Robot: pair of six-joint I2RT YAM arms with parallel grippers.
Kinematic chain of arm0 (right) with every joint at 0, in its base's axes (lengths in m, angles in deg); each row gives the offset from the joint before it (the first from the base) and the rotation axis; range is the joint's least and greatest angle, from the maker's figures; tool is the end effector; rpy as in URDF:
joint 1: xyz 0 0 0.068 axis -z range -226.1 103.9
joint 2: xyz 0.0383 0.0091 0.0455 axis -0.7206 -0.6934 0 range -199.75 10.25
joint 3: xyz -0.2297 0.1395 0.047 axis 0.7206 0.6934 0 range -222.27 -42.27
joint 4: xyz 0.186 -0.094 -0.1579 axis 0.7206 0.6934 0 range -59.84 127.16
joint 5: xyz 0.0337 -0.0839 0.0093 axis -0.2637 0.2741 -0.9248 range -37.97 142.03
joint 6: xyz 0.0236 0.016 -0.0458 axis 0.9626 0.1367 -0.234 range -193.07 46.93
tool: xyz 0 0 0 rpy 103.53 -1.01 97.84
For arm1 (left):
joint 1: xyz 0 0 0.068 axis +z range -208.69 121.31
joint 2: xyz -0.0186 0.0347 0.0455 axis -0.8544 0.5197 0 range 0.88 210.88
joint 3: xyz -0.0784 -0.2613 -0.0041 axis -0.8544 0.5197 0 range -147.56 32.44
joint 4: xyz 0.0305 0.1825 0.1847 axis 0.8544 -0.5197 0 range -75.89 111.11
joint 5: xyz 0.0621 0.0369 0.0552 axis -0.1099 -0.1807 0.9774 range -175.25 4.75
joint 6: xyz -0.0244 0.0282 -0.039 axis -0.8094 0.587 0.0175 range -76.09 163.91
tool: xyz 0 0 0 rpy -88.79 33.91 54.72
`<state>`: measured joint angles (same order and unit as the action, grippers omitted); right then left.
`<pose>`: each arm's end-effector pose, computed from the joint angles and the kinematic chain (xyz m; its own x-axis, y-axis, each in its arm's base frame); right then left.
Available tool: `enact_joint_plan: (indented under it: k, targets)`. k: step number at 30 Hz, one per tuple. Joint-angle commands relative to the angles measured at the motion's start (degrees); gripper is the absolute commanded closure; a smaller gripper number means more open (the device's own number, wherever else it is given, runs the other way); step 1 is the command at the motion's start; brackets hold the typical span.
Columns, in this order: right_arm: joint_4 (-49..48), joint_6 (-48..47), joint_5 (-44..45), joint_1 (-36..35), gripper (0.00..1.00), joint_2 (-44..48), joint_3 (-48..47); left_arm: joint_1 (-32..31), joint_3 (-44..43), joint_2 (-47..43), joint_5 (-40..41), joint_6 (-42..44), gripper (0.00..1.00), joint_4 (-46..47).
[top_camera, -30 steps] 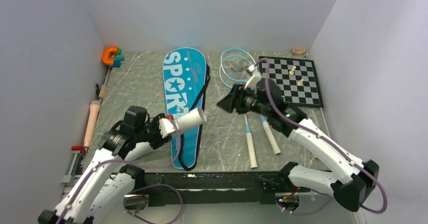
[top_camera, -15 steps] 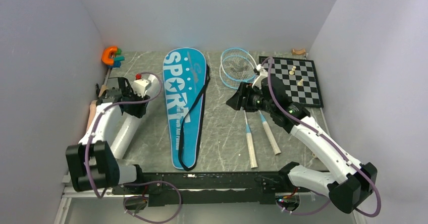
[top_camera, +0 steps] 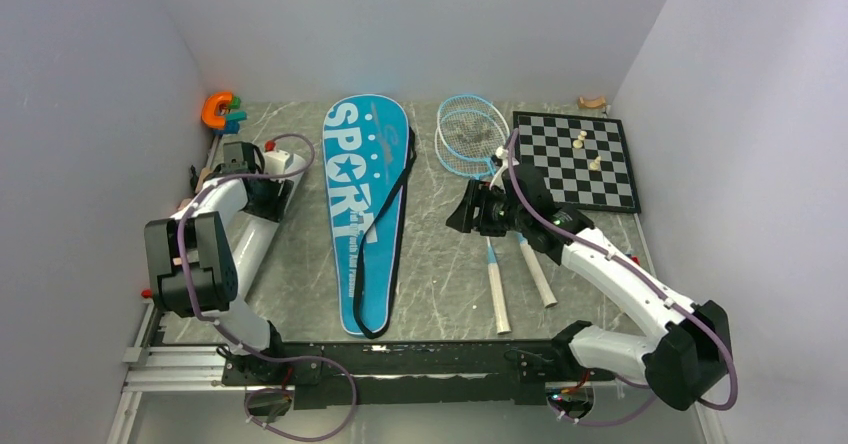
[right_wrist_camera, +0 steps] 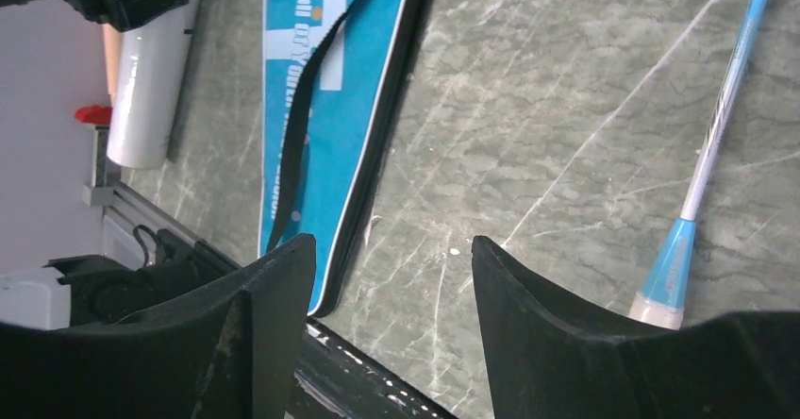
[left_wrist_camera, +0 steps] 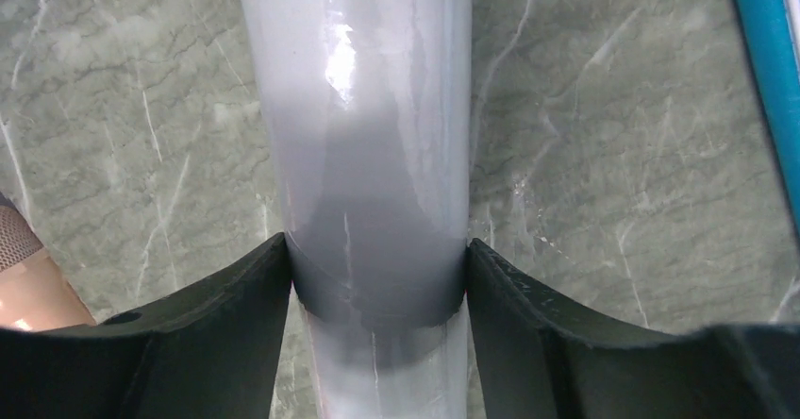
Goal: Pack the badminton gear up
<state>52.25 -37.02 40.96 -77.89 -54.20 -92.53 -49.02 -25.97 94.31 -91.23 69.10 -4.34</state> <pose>0.2056 0.1356 0.2853 -0.7884 0.1909 -0.5848 -0.2284 0.7918 0.5664 0.3207 0.0509 0.1903 -0.8258 0.2886 -0.4845 0.2597 0.9572 0.1277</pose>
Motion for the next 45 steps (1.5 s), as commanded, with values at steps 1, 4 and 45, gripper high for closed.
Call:
enact_joint_plan:
  k: [1, 4, 45]
  targets:
    - [-4.22, 0.94, -0.92, 0.11, 0.34, -1.79, 1.14, 0.23, 0.22, -0.36, 0.64, -1.34, 0.23, 0.18]
    - [-4.87, 0.78, -1.1, 0.15, 0.32, -3.4, 1.01, 0.18, 0.98, -4.4, -0.62, -0.75, 0.01, -1.62]
    - [-3.4, 2.51, -4.63, 9.64, 0.3, 0.7, 5.95, -48.7, -15.91, 13.96, 4.54, -19.14, 0.22, 0.42]
